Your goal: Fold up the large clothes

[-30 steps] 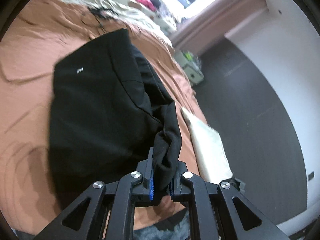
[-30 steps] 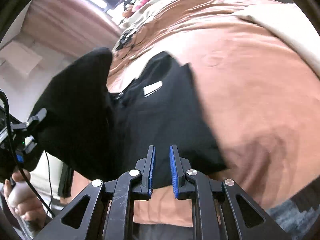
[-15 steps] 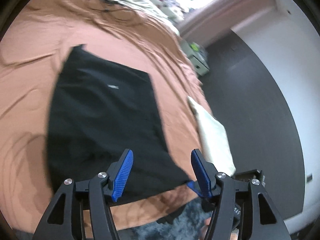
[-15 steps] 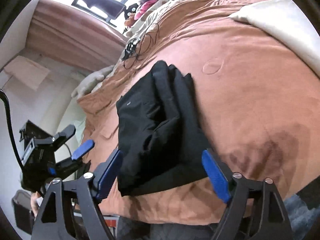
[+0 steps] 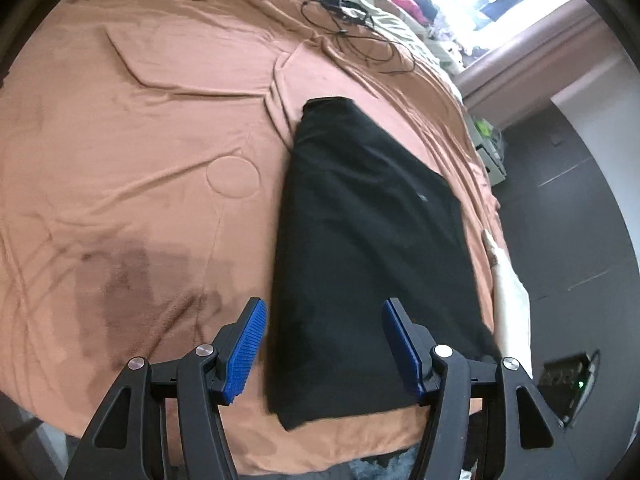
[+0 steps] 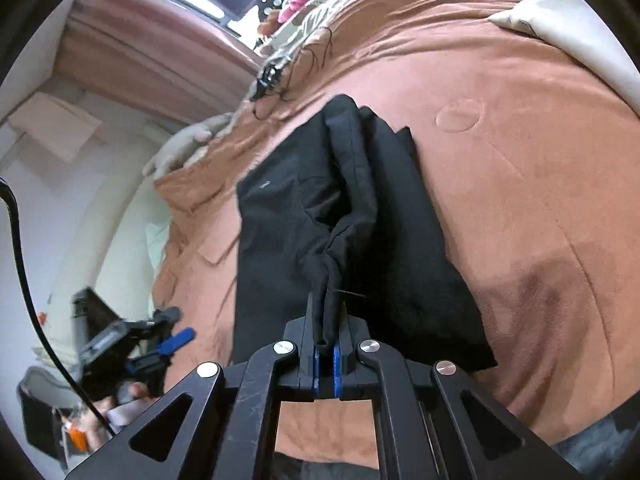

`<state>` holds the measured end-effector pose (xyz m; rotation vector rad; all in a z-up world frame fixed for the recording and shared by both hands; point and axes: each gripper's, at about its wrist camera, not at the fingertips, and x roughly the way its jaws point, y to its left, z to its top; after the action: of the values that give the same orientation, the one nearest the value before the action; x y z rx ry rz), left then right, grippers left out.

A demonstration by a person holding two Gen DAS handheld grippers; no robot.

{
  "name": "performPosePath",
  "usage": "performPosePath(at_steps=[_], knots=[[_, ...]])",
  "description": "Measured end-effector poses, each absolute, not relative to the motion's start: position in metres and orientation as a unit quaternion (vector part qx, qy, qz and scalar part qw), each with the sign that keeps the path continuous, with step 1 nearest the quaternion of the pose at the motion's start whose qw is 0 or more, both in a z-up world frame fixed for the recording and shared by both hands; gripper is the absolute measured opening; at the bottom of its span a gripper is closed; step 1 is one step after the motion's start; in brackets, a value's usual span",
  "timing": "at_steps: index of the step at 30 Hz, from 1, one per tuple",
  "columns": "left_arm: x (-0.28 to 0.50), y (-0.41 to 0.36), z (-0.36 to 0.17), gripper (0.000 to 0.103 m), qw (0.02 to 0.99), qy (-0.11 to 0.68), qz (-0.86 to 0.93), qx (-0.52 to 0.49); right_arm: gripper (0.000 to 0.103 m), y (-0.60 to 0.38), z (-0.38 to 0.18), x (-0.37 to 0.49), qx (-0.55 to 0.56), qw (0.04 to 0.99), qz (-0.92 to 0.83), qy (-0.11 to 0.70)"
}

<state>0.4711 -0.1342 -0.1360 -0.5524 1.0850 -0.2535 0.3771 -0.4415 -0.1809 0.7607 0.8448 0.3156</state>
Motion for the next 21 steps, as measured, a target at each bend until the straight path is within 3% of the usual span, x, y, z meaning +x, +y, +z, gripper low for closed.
performPosePath(at_steps=[17,18,21], knots=[[0.489,-0.174,-0.188,0.059,0.798,0.555,-0.138,-0.191,0.006,-0.482,-0.258,0.341,0.437,0.785,0.14,0.416],[0.49,-0.172,-0.189,0.059,0.798,0.553,-0.139,-0.193,0.008,-0.482,-0.255,0.341,0.435,0.785,0.142,0.417],[0.494,-0.169,-0.185,0.059,0.803,0.547,-0.141,-0.189,0.04,-0.489,-0.238,0.342,0.407,0.799,0.139,0.42]])
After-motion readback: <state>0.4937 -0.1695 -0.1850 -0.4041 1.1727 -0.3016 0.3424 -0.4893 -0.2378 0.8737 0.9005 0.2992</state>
